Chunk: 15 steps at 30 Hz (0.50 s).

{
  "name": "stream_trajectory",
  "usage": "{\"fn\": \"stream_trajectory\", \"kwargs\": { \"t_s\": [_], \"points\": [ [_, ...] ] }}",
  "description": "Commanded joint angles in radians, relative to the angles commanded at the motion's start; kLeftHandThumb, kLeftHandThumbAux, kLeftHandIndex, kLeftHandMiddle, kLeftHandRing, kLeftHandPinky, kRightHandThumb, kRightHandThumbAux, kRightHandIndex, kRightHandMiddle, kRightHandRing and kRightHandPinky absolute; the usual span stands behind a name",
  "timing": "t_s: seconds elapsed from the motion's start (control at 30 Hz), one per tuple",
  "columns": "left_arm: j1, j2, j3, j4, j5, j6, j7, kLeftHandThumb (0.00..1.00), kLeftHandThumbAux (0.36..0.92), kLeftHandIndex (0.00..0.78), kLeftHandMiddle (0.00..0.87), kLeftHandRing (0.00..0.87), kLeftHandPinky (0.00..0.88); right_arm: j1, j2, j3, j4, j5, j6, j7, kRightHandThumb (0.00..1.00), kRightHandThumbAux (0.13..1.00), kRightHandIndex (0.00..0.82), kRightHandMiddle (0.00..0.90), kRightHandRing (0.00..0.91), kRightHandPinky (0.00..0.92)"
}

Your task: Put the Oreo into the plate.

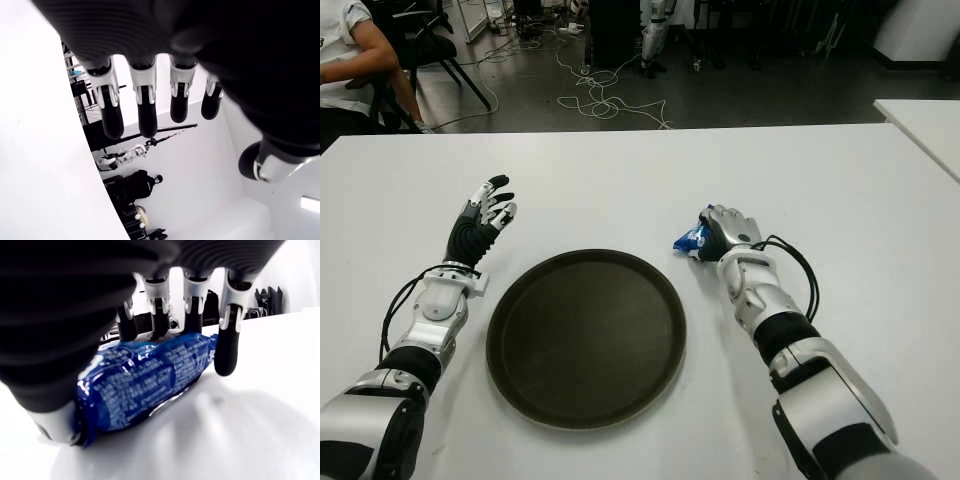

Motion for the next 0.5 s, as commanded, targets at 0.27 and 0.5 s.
{"fn": "stream_trajectory", "kwargs": {
  "t_s": [0.27,0.5],
  "points": [
    [0.001,0.002,0.001,0.002,-0.001,-0.011,-0.003,0.584,0.476,0.112,0.123,0.138,0.195,-0.016,0.008,0.006,0.067,0.001,-0.062,-0.029,0.577,0.674,0.338,0.323,0.353,0.344],
    [0.0,0.002,0.002,0.003,-0.007,-0.004,-0.015,0.598,0.487,0.113,0.119,0.133,0.183,-0.031,0.005,0.036,0.113,-0.018,-0.111,-0.024,0.183,0.381,0.025,0.024,0.028,0.029]
  ]
}}
